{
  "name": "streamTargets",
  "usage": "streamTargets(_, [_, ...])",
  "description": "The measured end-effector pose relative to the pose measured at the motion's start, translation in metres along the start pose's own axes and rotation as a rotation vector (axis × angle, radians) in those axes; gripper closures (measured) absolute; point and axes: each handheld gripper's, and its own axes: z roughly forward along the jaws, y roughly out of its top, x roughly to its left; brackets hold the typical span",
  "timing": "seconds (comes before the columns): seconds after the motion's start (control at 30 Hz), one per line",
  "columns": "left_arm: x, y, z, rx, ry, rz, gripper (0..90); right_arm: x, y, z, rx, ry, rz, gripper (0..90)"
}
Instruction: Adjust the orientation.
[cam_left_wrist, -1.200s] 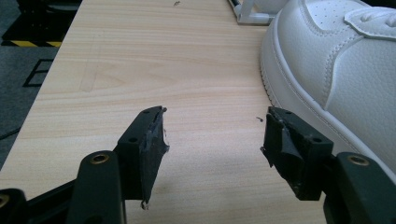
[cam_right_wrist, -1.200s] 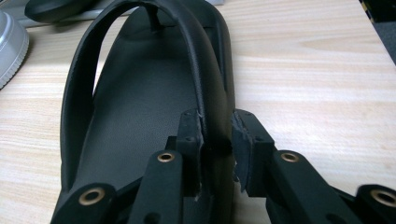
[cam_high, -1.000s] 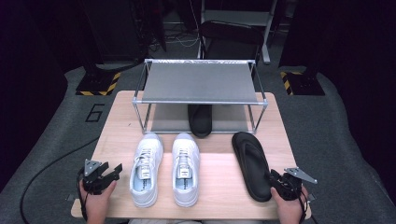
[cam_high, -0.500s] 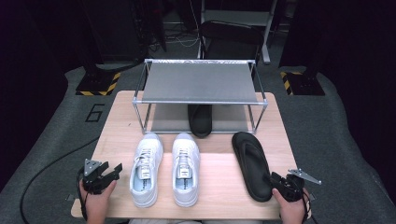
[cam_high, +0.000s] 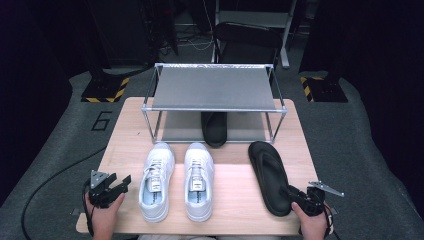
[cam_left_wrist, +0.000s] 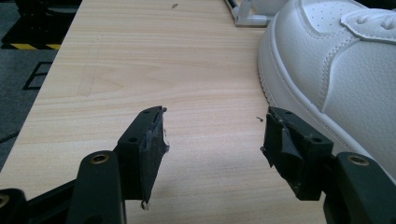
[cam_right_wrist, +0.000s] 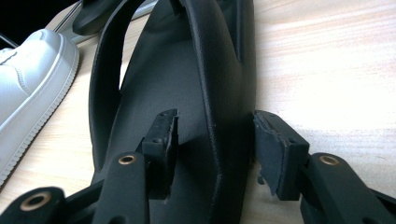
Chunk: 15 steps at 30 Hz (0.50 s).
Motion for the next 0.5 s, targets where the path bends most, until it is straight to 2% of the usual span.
streamTargets(0.1, [-0.0001, -0.0001, 0.0001, -0.001, 0.000, 0.001, 37.8, -0.0021, 0.0001, 0.0005, -0.007, 0.011, -0.016, 51.2])
streamTargets(0.2, [0.0003, 0.0000, -0.0001, 0.000, -0.001, -0.003, 37.8, -0.0010, -0.0002, -0.0005, 0.005, 0.009, 0.009, 51.2])
streamTargets(0.43, [0.0000, 0.0000, -0.0001, -0.001, -0.001, 0.000, 37.8, -0.0021, -0.0005, -0.0007, 0.006, 0.006, 0.011, 51.8])
streamTargets(0.5, [0.0001, 0.0000, -0.0002, -0.001, -0.001, -0.001, 37.8, -0.0029, -0.0007, 0.0000, 0.001, 0.018, 0.015, 52.1])
